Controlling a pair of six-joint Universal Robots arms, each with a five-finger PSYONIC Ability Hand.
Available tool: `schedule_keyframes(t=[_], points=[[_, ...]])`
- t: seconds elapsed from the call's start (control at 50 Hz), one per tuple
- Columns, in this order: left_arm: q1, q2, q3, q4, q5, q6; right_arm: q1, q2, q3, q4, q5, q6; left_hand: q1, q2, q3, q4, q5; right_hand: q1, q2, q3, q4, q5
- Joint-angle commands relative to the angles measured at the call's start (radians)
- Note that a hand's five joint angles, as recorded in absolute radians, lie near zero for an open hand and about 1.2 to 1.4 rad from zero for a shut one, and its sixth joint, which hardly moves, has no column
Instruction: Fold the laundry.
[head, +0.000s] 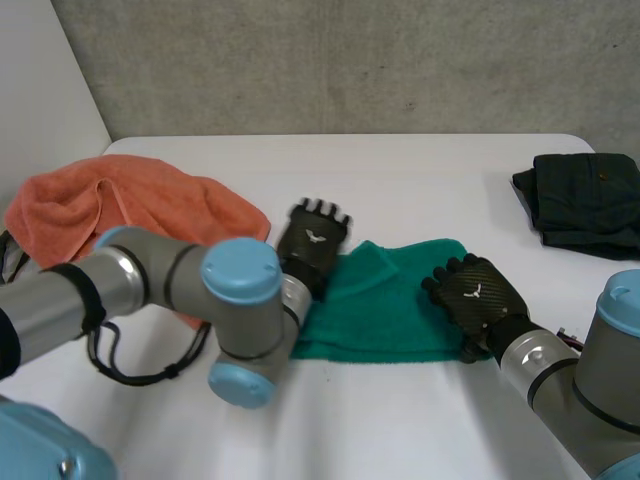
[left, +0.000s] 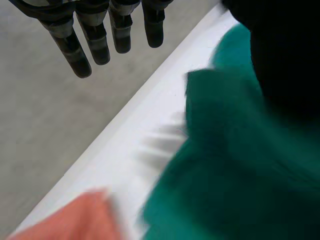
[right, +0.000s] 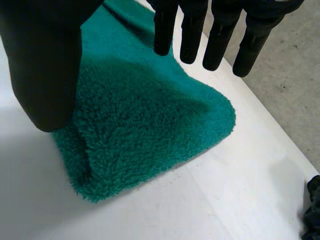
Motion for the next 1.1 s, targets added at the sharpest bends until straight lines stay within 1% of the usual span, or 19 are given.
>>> schedule_keyframes(t=[0.02,0.14,0.3,0.4,0.44,0.48,0.56,0.64,0.7,0.78,0.8,0.86,0.88,0.94,1.02,1.04,1.06,1.08,1.1], points=[[0.065,0.11,-0.075,-0.007,-0.175,0.078,-0.005,0.009,-0.008,-0.001,0.011,-0.013,-0.005,-0.02,-0.027,-0.017,-0.037,0.123,0.15,0.126,0.124,0.115],[0.042,0.255,-0.209,-0.001,-0.086,0.05,-0.005,0.022,-0.015,0.001,0.041,-0.016,-0.014,-0.028,-0.036,-0.026,-0.046,0.132,0.159,0.135,0.133,0.124],[-0.047,0.3,-0.235,-0.001,-0.061,0.033,-0.021,0.028,-0.01,0.001,0.07,-0.029,-0.014,-0.028,-0.036,-0.026,-0.046,0.188,0.215,0.191,0.189,0.179],[-0.059,0.295,-0.232,0.008,-0.047,0.033,-0.053,0.028,0.001,0.002,0.099,-0.057,-0.017,-0.032,-0.039,-0.029,-0.05,0.358,0.385,0.361,0.359,0.349],[-0.067,0.28,-0.217,0.012,-0.018,0.033,-0.073,0.028,0.005,0.001,0.097,-0.071,-0.017,-0.032,-0.039,-0.029,-0.05,0.615,0.642,0.618,0.616,0.607],[-0.067,0.256,-0.201,0.015,0.002,0.033,-0.081,0.028,0.005,0.001,0.103,-0.082,-0.017,-0.031,-0.038,-0.029,-0.049,0.982,1.008,0.985,0.983,0.973],[-0.059,0.219,-0.183,0.007,0.005,0.033,-0.088,0.019,-0.005,-0.001,0.114,-0.12,-0.017,-0.032,-0.039,-0.029,-0.05,0.997,1.024,1.0,0.998,0.989],[-0.055,0.239,-0.218,0.001,-0.01,0.033,-0.073,-0.024,-0.035,-0.011,0.131,-0.226,-0.016,-0.031,-0.038,-0.029,-0.049,0.997,1.024,1.0,0.998,0.989],[0.003,0.327,-0.278,0.001,-0.037,0.029,-0.039,-0.046,-0.073,-0.014,0.124,-0.336,-0.017,-0.032,-0.039,-0.029,-0.05,0.997,1.024,1.0,0.998,0.989],[0.074,0.423,-0.358,0.002,-0.043,0.029,0.125,-0.035,-0.148,-0.05,0.079,-0.411,-0.016,-0.031,-0.038,-0.029,-0.049,0.997,1.024,1.0,0.998,0.989],[0.082,0.436,-0.375,0.002,-0.041,0.029,0.205,-0.015,-0.168,-0.083,0.04,-0.421,-0.016,-0.031,-0.038,-0.029,-0.049,0.997,1.024,1.0,0.998,0.989],[0.1,0.482,-0.424,0.002,-0.044,0.023,0.301,0.031,-0.186,-0.129,-0.037,-0.422,-0.016,-0.031,-0.038,-0.029,-0.049,0.997,1.024,1.0,0.998,0.989],[0.102,0.495,-0.436,0.002,-0.044,0.017,0.347,0.064,-0.189,-0.154,-0.086,-0.424,-0.016,-0.031,-0.038,-0.029,-0.049,0.997,1.024,1.0,0.998,0.989],[0.122,0.527,-0.485,0.004,-0.046,-0.019,0.398,0.123,-0.191,-0.172,-0.157,-0.422,-0.016,-0.031,-0.038,-0.029,-0.049,0.997,1.024,1.0,0.998,0.989],[0.133,0.541,-0.516,0.004,-0.047,-0.068,0.444,0.212,-0.212,-0.171,-0.174,-0.418,-0.016,-0.031,-0.038,-0.029,-0.049,0.997,1.024,1.0,0.998,0.989],[0.134,0.541,-0.516,0.004,-0.049,-0.075,0.45,0.22,-0.226,-0.168,-0.145,-0.415,-0.016,-0.031,-0.038,-0.029,-0.049,0.469,0.496,0.472,0.47,0.461],[0.134,0.541,-0.516,0.002,-0.049,-0.091,0.45,0.215,-0.229,-0.166,-0.115,-0.408,-0.016,-0.031,-0.038,-0.029,-0.049,0.051,0.078,0.054,0.052,0.043],[0.134,0.541,-0.516,0.002,-0.049,-0.098,0.45,0.212,-0.231,-0.165,-0.092,-0.401,-0.016,-0.031,-0.038,-0.029,-0.049,-0.203,-0.176,-0.2,-0.202,-0.211],[0.134,0.541,-0.514,0.004,-0.049,-0.103,0.45,0.209,-0.232,-0.165,-0.059,-0.384,-0.016,-0.031,-0.038,-0.029,-0.049,-0.224,-0.198,-0.221,-0.224,-0.233]])
